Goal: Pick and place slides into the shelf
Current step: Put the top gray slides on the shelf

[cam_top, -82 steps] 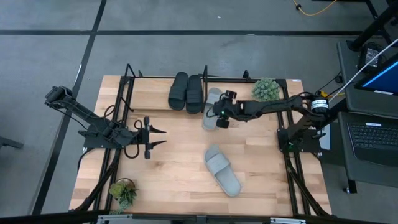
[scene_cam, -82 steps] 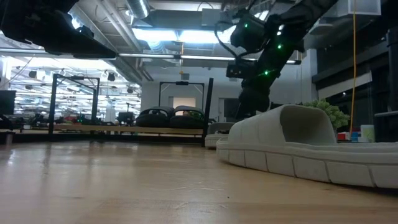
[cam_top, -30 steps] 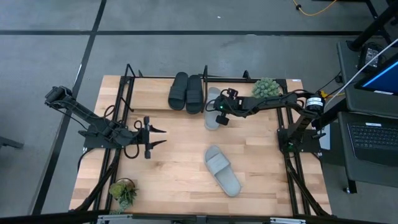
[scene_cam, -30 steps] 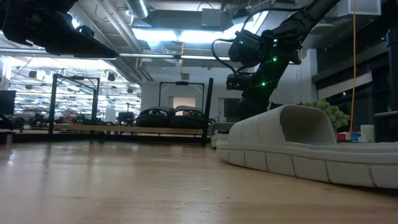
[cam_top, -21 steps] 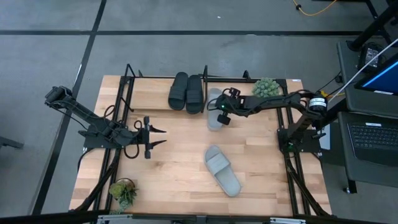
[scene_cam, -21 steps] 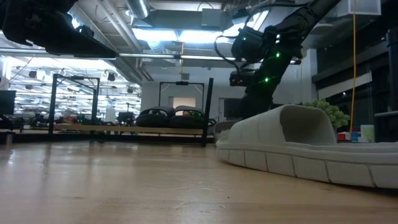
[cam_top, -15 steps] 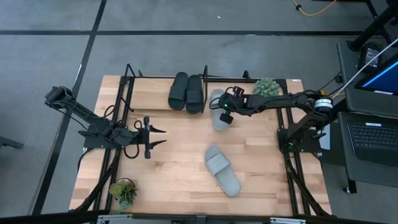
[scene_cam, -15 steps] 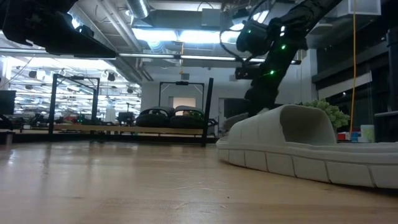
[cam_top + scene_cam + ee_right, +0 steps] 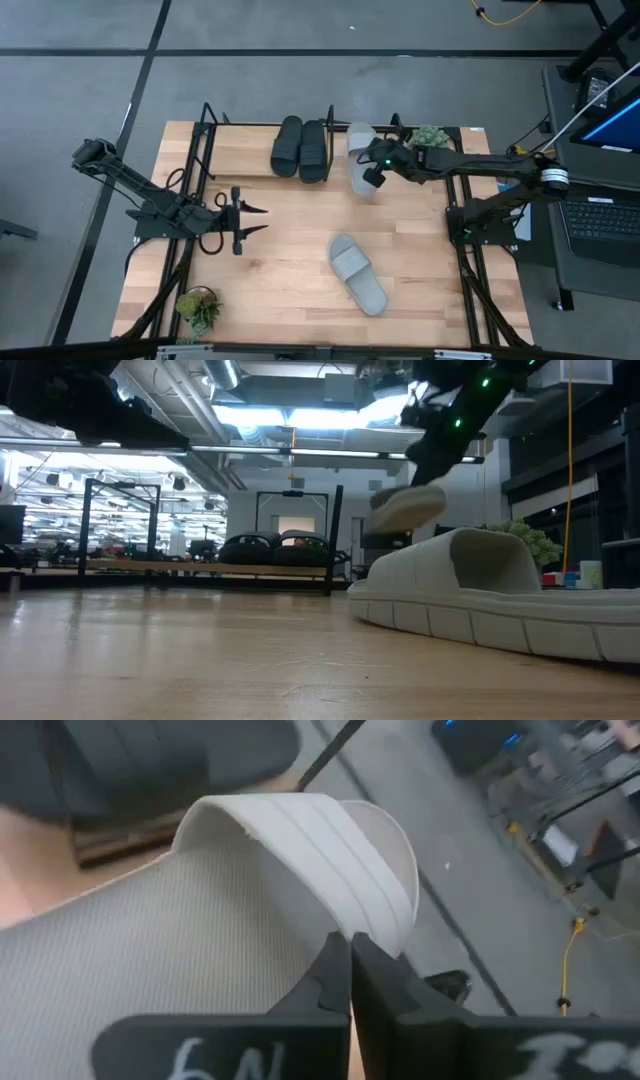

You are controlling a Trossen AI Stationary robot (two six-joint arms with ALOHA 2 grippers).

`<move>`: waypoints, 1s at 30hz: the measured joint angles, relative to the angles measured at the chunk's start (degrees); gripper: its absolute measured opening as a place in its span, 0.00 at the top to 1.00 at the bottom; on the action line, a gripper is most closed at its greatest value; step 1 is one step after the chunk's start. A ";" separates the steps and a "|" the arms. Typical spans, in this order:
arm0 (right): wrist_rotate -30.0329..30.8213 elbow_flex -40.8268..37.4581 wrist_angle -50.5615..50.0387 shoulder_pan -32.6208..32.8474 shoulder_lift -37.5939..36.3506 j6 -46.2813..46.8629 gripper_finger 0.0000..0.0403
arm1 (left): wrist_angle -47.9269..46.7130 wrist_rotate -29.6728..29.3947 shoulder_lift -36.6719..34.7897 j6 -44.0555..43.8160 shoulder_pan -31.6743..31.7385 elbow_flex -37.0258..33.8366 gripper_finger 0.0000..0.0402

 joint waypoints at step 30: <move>0.97 32.03 -6.76 6.35 16.32 -3.05 1.00 | -15.10 -9.30 13.16 17.93 1.47 20.99 0.58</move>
